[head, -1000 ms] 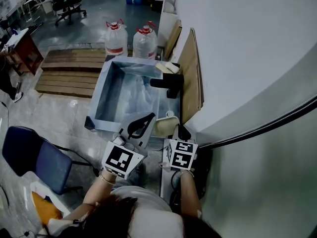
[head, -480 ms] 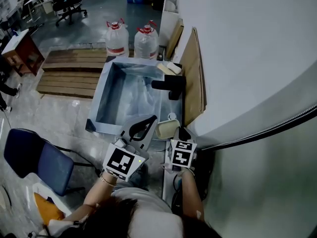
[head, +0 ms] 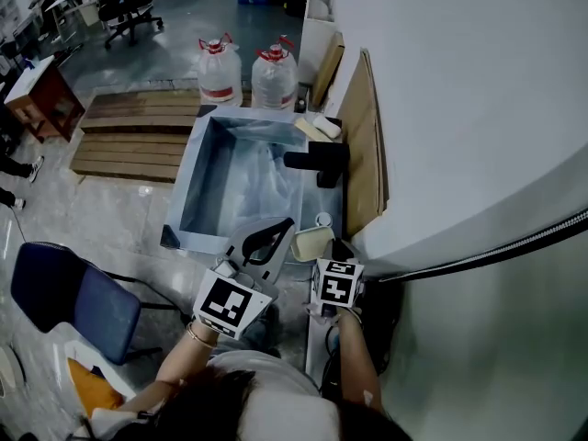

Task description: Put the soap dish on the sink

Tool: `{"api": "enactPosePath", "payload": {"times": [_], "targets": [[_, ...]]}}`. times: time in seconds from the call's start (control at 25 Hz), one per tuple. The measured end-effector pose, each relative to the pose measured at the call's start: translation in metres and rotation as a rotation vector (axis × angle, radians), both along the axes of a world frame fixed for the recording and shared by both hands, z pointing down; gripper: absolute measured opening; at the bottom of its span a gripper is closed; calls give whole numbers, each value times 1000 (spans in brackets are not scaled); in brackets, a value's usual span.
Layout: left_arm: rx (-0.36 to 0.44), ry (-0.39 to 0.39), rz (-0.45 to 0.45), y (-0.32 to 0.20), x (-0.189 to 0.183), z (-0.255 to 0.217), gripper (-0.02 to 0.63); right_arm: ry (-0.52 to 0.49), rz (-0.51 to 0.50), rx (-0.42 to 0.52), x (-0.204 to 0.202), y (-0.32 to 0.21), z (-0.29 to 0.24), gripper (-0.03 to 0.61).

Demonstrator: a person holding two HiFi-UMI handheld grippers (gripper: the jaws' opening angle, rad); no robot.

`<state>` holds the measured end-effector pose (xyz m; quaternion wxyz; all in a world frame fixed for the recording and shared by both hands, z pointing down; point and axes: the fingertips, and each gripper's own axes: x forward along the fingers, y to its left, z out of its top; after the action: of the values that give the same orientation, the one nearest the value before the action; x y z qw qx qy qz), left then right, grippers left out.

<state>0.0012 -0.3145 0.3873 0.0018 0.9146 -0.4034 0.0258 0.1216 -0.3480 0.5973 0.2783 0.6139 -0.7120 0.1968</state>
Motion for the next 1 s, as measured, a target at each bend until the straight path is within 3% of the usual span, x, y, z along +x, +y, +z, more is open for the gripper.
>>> {"api": "enactPosePath", "payload": {"times": [0.28,0.48,0.68,0.8,1.0], "targets": [[-81,19,-22,-5,-3,12,8,6,11,-61,1,-2,17,41],[-41,-7,-2,-10,-3,15,8,-24,27,-86,2,-7,30,41],[-74,0,-12,-14,-7,22,8,-40,39,-112,2,-11,43,40],[-37,-19,4,-16,-8,20,8,-39,43,-114,2,-13,45,40],[-89,-2,-14,-20,-11,26,8,-43,60,-133,2,-15,50,38]]}}
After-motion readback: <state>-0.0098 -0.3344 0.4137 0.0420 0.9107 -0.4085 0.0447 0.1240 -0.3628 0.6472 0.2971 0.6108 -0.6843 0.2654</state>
